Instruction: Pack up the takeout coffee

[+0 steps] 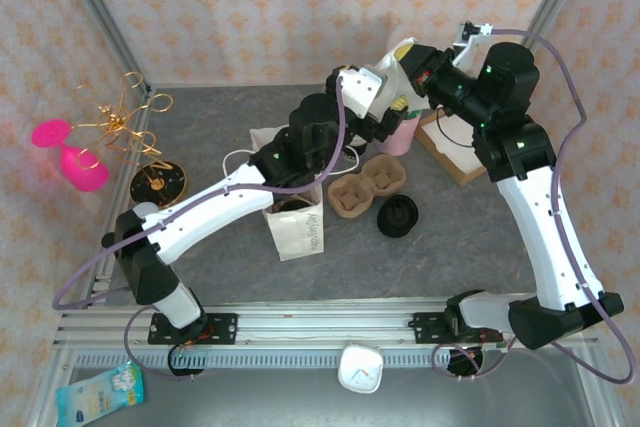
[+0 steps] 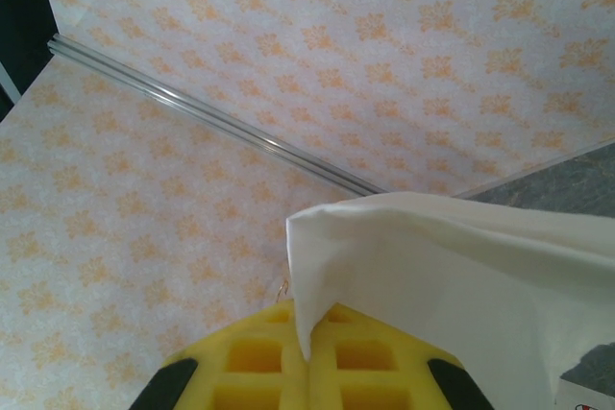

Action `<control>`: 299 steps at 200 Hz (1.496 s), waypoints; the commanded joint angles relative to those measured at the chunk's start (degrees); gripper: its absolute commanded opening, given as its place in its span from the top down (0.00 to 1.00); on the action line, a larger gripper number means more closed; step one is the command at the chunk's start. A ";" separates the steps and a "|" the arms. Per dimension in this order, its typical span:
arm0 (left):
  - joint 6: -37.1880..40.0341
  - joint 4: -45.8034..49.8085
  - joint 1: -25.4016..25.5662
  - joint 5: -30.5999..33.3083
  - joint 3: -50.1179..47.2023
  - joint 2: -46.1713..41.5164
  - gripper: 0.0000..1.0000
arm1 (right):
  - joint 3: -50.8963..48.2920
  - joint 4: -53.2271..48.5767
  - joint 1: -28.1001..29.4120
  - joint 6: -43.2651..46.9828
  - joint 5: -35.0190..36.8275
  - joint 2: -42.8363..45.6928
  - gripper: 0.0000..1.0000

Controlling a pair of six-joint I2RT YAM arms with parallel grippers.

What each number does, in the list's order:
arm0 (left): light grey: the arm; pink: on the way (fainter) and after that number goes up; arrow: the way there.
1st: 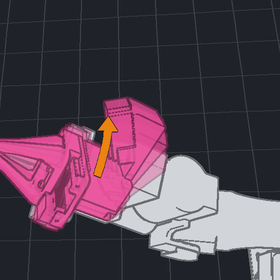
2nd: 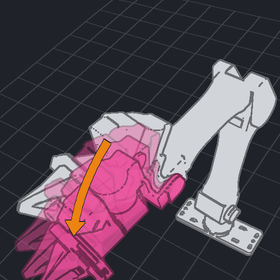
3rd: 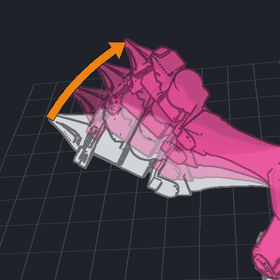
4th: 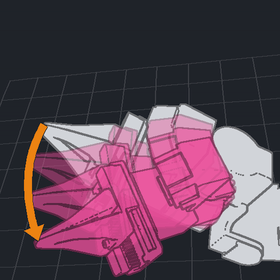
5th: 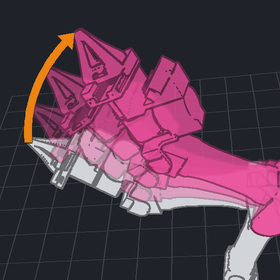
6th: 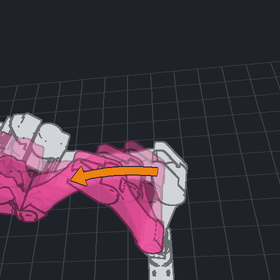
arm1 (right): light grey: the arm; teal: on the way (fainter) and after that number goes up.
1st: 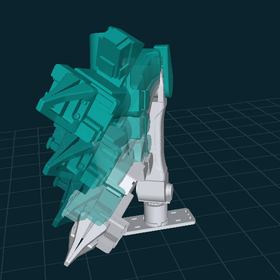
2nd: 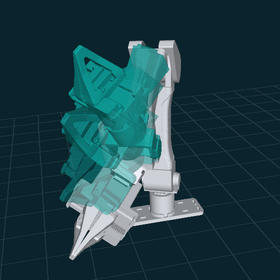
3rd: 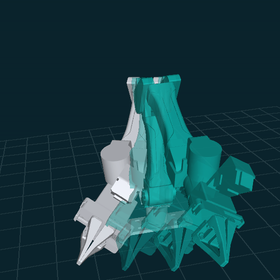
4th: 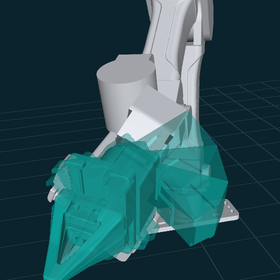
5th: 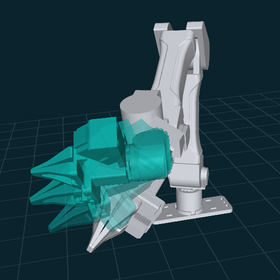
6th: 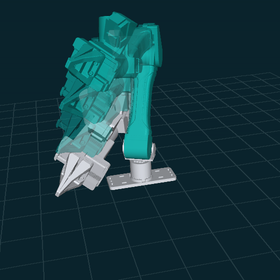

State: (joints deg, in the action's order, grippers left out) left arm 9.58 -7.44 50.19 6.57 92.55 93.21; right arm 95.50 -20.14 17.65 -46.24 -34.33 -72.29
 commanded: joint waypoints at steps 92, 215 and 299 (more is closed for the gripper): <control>-1.85 0.06 0.08 0.79 4.83 3.99 0.53 | 0.63 2.77 0.40 -0.08 -0.48 0.05 1.00; 2.97 5.25 -1.04 2.15 6.97 0.53 1.00 | -1.74 1.85 0.40 9.57 3.13 3.67 0.68; 7.87 22.30 -4.07 -2.66 15.09 -3.80 1.00 | -3.34 -4.74 0.41 31.61 -10.10 12.25 0.30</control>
State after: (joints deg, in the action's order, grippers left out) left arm 14.20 9.30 46.44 6.61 106.00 93.51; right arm 93.27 -23.03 17.76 -23.57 -38.22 -64.14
